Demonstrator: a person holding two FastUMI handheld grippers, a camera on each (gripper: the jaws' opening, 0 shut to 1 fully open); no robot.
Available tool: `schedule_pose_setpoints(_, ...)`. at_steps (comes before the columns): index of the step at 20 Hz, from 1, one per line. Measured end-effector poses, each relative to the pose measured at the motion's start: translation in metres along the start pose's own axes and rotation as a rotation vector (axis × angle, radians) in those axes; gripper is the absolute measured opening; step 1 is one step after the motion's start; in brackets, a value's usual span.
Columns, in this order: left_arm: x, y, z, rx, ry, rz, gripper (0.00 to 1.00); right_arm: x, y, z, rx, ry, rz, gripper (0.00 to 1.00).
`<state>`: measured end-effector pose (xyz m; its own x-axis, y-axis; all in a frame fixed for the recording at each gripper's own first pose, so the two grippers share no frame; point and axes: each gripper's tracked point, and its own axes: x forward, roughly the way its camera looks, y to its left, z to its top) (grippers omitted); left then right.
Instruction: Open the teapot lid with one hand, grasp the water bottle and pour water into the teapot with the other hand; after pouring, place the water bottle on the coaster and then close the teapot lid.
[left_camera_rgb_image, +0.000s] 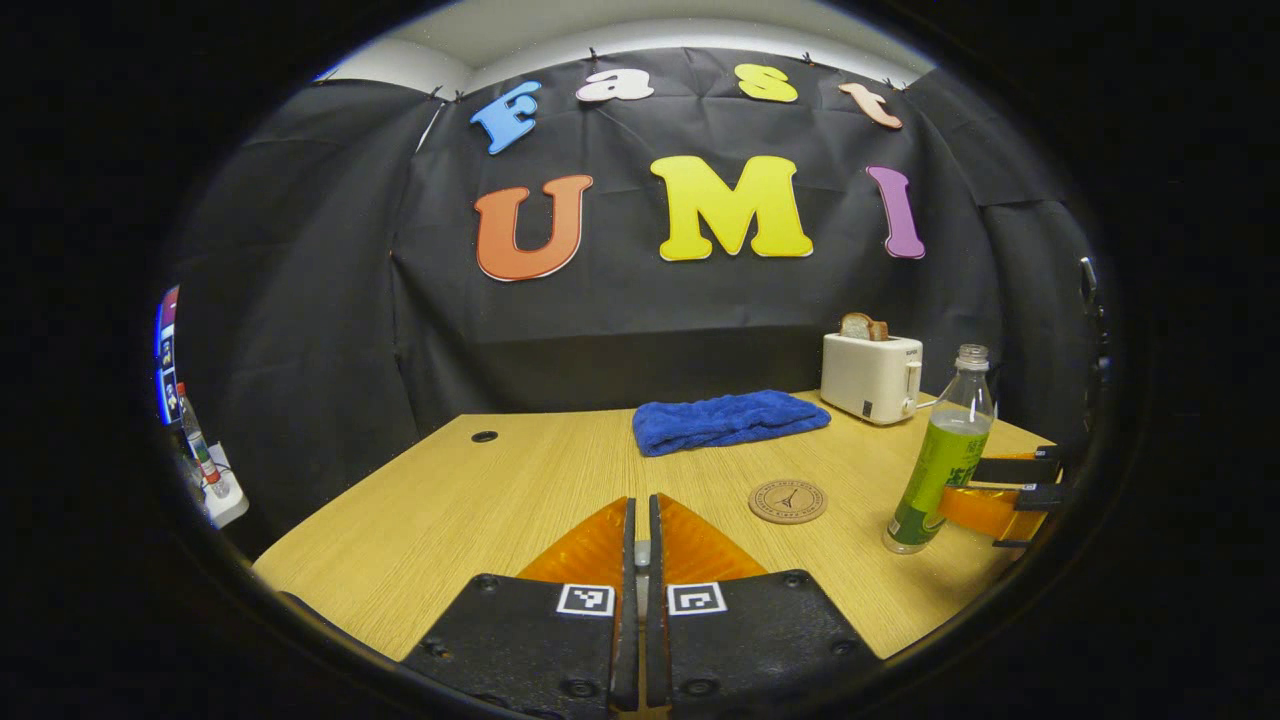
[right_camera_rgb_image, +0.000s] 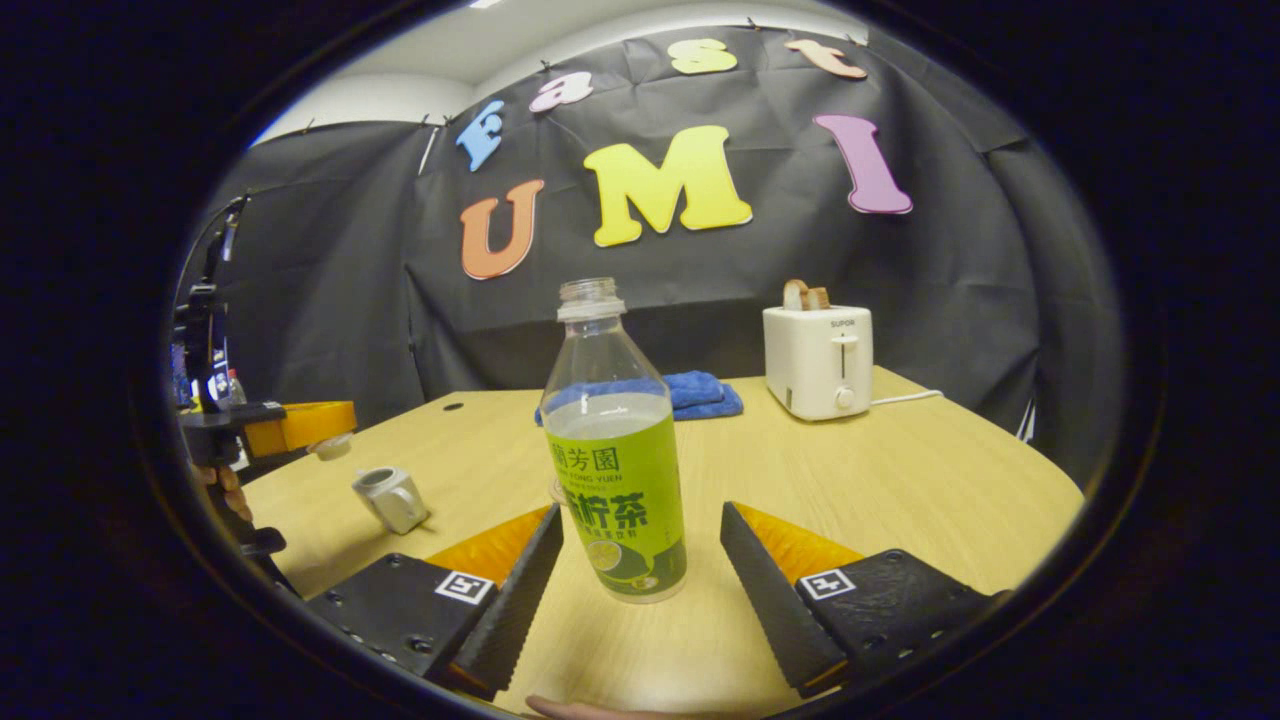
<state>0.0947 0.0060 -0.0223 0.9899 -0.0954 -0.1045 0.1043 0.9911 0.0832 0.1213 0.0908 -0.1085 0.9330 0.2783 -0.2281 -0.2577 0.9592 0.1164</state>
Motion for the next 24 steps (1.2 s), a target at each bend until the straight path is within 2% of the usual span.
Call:
schedule_pose_setpoints(2, -0.010, 0.000, -0.001, -0.001, 0.011, 0.001, 0.05, 0.007, 0.001, 0.004, -0.039, -0.013, -0.006, 0.95)
schedule_pose_setpoints(3, -0.013, -0.001, -0.002, -0.001, 0.009, 0.000, 0.05, 0.012, 0.002, 0.003, -0.056, -0.013, -0.010, 0.91)
schedule_pose_setpoints(4, -0.016, -0.001, 0.000, -0.006, 0.008, 0.002, 0.05, 0.016, 0.002, 0.002, -0.071, -0.006, -0.022, 0.94)
schedule_pose_setpoints(6, -0.024, -0.004, -0.001, -0.014, 0.002, -0.010, 0.05, 0.022, 0.003, -0.001, -0.092, -0.004, -0.039, 0.80)
schedule_pose_setpoints(7, -0.028, -0.004, 0.000, -0.021, -0.006, -0.013, 0.05, 0.025, 0.006, -0.001, -0.096, -0.016, -0.033, 0.75)
schedule_pose_setpoints(13, -0.041, 0.009, -0.003, -0.029, -0.014, 0.004, 0.05, 0.028, 0.022, 0.002, -0.125, 0.001, -0.032, 0.73)
schedule_pose_setpoints(18, -0.050, 0.021, -0.007, -0.038, -0.020, 0.018, 0.05, 0.020, 0.042, 0.010, -0.318, 0.003, -0.059, 0.73)
schedule_pose_setpoints(24, -0.058, 0.038, -0.019, -0.066, -0.009, 0.030, 0.05, 0.029, 0.063, 0.010, -0.639, 0.059, -0.114, 0.73)
